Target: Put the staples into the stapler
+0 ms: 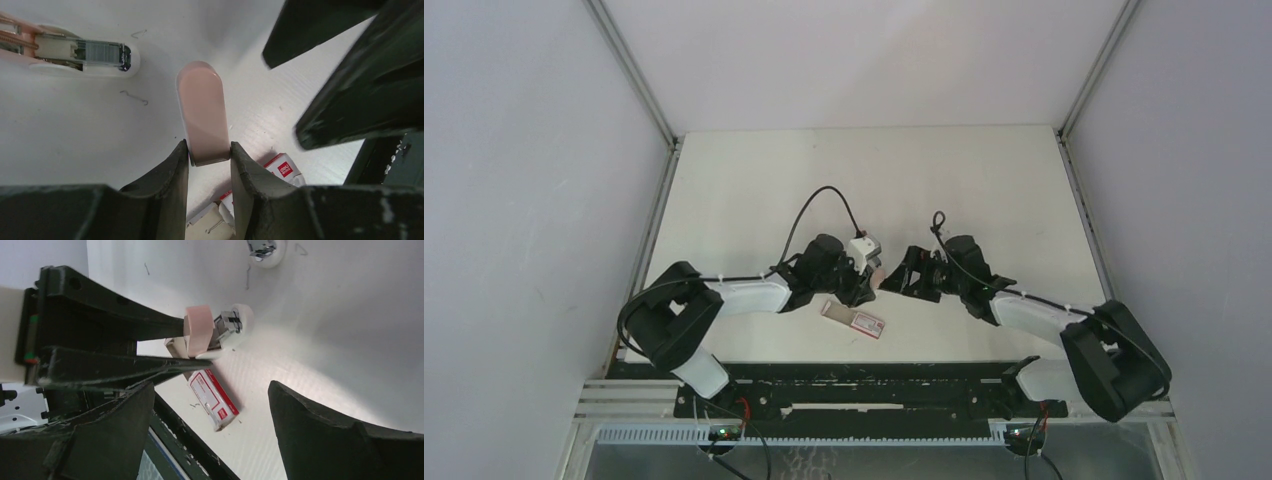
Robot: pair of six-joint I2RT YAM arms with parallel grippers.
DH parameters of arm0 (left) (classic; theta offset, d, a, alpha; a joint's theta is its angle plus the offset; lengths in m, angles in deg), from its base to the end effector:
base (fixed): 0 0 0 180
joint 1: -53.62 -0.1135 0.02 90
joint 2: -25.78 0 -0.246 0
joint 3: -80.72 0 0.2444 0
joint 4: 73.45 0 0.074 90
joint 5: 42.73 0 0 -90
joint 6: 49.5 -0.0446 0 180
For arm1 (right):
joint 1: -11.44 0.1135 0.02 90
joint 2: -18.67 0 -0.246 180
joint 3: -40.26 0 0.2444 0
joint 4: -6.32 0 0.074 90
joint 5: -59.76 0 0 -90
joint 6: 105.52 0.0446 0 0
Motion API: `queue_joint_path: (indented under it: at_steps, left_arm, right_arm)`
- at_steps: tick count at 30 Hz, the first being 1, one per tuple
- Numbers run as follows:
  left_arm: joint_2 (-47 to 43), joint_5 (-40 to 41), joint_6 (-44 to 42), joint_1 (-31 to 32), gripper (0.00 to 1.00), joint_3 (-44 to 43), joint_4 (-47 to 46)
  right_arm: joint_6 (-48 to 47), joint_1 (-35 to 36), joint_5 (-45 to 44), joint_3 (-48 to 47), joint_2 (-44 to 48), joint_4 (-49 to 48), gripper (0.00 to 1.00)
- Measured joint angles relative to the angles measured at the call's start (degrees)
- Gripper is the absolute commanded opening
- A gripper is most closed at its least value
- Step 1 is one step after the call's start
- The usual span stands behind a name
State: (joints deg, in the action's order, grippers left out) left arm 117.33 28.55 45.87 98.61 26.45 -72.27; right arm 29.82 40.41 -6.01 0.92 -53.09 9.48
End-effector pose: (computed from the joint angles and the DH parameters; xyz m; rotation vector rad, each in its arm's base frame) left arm 0.2106 -0.2308 0.1391 0.9635 2.1281 -0.8257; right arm 0.2034 0.1335 0.1494 0.0787 2.3885 1.1440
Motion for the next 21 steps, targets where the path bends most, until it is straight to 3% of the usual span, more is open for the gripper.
queue_joint_path:
  at_steps: [7,11,14,20,21]
  left_arm:
    - [-3.0,-1.7,0.8,0.5,0.0,2.4,-2.5]
    - [-4.6,-2.7,1.2,0.6,0.0,3.2,-3.6]
    - [-5.5,-3.0,1.3,0.8,0.0,3.7,-4.5]
    - [-6.1,-2.5,1.6,0.8,0.0,4.0,-4.7]
    - [-6.2,-2.3,1.6,0.8,0.0,4.0,-4.5]
  right_arm:
    - [3.2,2.1,0.3,-3.9,-8.1,-4.7,0.83]
    - [4.9,2.1,0.3,-4.4,-10.9,-6.3,0.75]
    - [6.3,2.1,0.8,-4.6,-12.2,-6.9,0.55]
    - [7.8,2.0,2.0,-5.2,-12.5,-8.3,0.02]
    - [8.4,1.8,2.1,-5.2,-12.4,-8.5,0.0]
